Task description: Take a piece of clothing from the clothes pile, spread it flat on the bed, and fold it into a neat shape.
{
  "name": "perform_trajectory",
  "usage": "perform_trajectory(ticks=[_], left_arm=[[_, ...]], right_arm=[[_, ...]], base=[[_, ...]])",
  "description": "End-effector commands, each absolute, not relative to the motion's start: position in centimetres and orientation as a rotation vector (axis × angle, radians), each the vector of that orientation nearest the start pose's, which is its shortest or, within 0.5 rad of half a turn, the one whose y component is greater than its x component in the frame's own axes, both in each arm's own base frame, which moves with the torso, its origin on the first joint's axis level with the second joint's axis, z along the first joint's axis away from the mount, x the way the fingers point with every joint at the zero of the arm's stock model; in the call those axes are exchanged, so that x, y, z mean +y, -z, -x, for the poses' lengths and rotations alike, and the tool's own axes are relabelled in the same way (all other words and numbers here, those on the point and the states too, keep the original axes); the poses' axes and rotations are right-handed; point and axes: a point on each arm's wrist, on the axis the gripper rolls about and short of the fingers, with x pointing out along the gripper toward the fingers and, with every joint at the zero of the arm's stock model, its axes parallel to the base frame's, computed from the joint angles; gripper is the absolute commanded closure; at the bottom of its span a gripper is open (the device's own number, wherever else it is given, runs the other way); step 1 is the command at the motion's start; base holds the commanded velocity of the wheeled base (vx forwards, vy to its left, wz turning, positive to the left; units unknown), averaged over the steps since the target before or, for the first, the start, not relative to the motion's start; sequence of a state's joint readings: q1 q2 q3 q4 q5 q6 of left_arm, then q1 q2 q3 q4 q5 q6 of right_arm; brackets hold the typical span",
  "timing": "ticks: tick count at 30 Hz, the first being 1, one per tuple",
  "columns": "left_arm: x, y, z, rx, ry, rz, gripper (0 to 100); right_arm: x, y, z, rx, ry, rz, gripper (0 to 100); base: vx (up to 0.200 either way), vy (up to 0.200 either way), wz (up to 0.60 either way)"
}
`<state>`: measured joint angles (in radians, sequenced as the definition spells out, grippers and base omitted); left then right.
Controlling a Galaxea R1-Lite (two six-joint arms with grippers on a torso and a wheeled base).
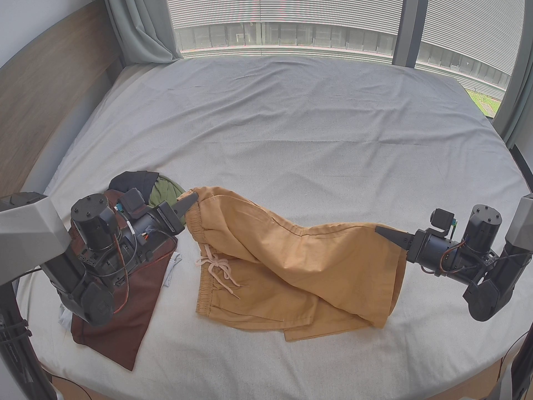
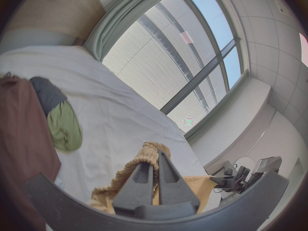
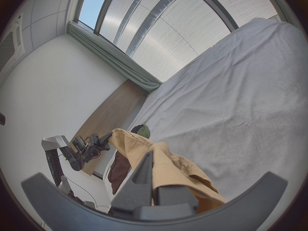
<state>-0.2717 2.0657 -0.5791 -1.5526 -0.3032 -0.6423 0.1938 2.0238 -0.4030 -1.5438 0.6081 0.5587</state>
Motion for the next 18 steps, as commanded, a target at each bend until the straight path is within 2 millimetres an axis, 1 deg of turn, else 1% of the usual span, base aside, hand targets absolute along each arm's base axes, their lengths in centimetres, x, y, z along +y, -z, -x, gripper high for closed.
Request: perform_trajectory(ticks=[1, 2, 3, 6, 9, 10, 12, 18], left_arm=[[-9.0, -11.6, -32.0, 0.056, 0.580, 0.580, 100], [-9.0, -11.6, -32.0, 0.056, 0.580, 0.580, 100], [-9.2, -11.5, -32.1, 0.060, 0.586, 0.572, 100], [-9.0, -11.6, -32.0, 0.049, 0.589, 0.547, 100], [-8.9, -11.8, -32.0, 0.037, 0.587, 0.528, 100], [-8.4, -12.2, -31.8, 0.021, 0.581, 0.515, 100], [-8.1, -12.5, -31.9, 0.014, 0.586, 0.513, 100], [-6.7, -12.4, -32.1, 0.014, 0.577, 0.506, 100]], right_arm=[[7.6, -10.3, -28.1, 0.242, -0.805, -0.524, 100], [7.6, -10.3, -28.1, 0.242, -0.805, -0.524, 100], [8.2, -10.6, -28.1, 0.233, -0.830, -0.520, 100], [8.6, -10.9, -28.6, 0.212, -0.845, -0.514, 100], [8.9, -11.0, -28.5, 0.214, -0.856, -0.513, 100], [9.1, -10.9, -28.4, 0.219, -0.864, -0.513, 100], [9.2, -11.0, -28.5, 0.212, -0.864, -0.510, 100], [8.9, -11.4, -29.0, 0.187, -0.858, -0.508, 100]], base=[[0.000, 0.000, 0.00], [0.000, 0.000, 0.00], [0.000, 0.000, 0.00], [0.000, 0.000, 0.00], [0.000, 0.000, 0.00], [0.000, 0.000, 0.00], [0.000, 0.000, 0.00], [0.000, 0.000, 0.00]])
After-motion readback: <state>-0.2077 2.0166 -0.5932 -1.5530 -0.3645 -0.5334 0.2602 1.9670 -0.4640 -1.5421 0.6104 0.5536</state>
